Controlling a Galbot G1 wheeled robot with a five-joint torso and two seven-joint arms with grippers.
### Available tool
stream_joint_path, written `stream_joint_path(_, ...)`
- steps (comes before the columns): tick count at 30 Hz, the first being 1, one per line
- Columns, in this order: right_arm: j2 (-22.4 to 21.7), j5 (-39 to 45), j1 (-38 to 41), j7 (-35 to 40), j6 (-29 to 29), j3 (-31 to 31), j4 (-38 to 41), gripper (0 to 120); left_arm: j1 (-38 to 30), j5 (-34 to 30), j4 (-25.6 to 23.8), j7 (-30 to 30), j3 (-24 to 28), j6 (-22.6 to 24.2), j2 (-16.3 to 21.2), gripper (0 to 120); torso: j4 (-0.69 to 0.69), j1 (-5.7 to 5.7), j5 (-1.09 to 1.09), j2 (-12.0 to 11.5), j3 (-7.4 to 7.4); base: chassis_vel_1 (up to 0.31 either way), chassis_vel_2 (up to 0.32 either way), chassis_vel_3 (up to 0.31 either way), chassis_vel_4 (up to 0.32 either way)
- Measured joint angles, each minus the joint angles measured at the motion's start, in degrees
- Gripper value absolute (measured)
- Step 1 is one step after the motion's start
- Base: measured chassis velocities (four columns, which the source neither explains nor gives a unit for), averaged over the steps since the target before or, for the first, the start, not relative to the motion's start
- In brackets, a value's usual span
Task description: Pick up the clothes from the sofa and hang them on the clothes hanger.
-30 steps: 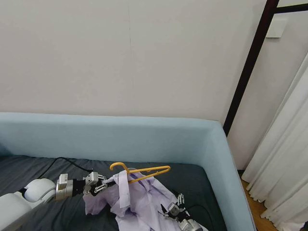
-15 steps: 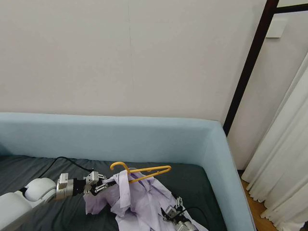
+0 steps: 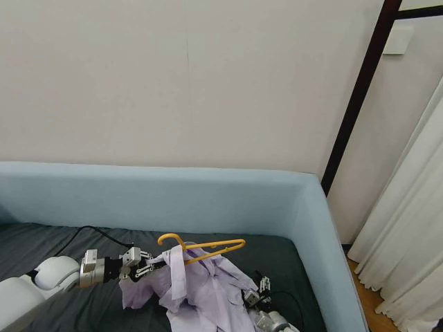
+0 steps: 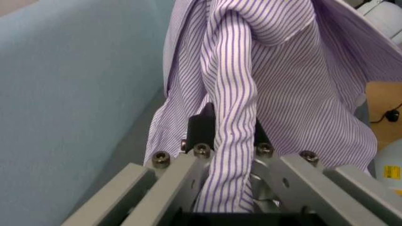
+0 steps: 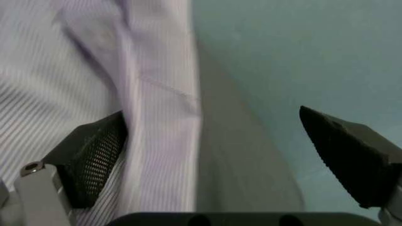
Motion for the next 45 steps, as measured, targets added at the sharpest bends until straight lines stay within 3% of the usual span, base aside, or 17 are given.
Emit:
stream_joint_path(18, -2.2, -1.2, -3.0, 1.6, 1.0, 0.0, 7.5, 99, -0.2, 0.1, -0.2, 0.0, 0.4, 0.1, 0.1, 1, 0.01, 0.00, 0.00, 0.0, 0.00, 0.000, 0.000, 0.000, 0.000)
stream_joint_path(29, -1.6, -4.1, -1.4, 2.5, 3.2, 0.9, 4.8, 60, -0.1, 0.2, -0.1, 0.3, 0.4, 0.1, 0.2, 1, 0.02, 0.00, 0.00, 0.0, 0.00, 0.000, 0.000, 0.000, 0.000)
stream_joint_path(45, -2.6, -2.4, -2.4, 3.6, 3.5, 0.9, 7.5, 0, -0.1, 0.4, 0.0, 0.6, 0.4, 0.2, 0.1, 1, 0.02, 0.00, 0.00, 0.0, 0.00, 0.000, 0.000, 0.000, 0.000)
